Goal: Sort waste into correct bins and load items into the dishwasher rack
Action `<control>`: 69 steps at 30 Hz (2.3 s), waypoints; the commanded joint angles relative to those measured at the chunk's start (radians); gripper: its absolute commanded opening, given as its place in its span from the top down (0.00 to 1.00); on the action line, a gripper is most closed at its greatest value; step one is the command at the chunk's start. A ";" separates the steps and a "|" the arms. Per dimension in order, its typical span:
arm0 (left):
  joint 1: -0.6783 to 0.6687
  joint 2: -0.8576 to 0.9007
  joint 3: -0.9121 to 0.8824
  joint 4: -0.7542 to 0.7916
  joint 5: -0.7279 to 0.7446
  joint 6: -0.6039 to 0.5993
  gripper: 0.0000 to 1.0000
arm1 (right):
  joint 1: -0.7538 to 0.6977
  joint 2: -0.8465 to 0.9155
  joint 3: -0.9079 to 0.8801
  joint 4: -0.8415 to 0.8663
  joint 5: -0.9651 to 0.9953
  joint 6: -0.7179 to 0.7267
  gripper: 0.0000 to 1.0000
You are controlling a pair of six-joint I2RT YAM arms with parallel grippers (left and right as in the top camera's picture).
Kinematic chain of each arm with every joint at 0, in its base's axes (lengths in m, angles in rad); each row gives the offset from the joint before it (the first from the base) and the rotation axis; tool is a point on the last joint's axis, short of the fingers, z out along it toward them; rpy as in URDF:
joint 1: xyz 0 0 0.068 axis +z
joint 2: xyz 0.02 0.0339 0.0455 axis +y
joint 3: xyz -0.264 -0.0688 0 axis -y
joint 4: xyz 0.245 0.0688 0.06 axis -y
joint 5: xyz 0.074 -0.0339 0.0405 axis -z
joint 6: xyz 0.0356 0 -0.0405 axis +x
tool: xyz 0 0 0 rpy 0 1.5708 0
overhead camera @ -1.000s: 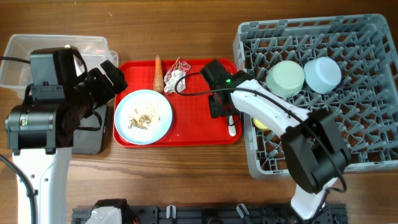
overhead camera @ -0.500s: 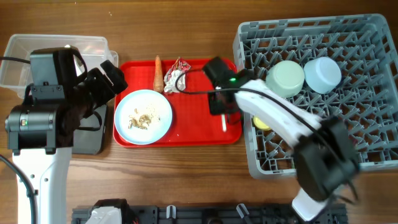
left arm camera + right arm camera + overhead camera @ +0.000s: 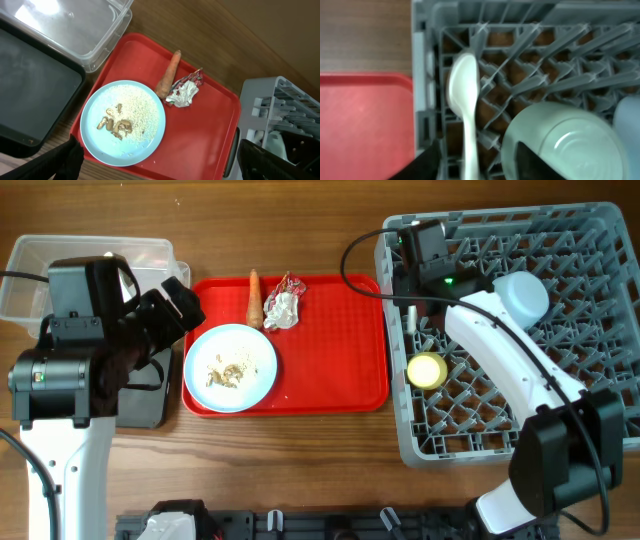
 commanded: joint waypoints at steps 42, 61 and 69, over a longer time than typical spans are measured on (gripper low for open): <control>0.005 -0.001 0.001 0.003 -0.009 -0.009 0.00 | -0.185 -1.730 -1.260 0.530 -0.409 -0.159 0.00; 0.005 -0.001 0.001 0.002 0.059 -0.025 0.00 | -0.185 -1.722 -1.324 0.617 -0.405 -0.133 0.00; 0.004 0.011 0.001 0.015 0.150 -0.025 0.00 | -0.185 -1.722 -1.324 0.617 -0.405 -0.134 0.00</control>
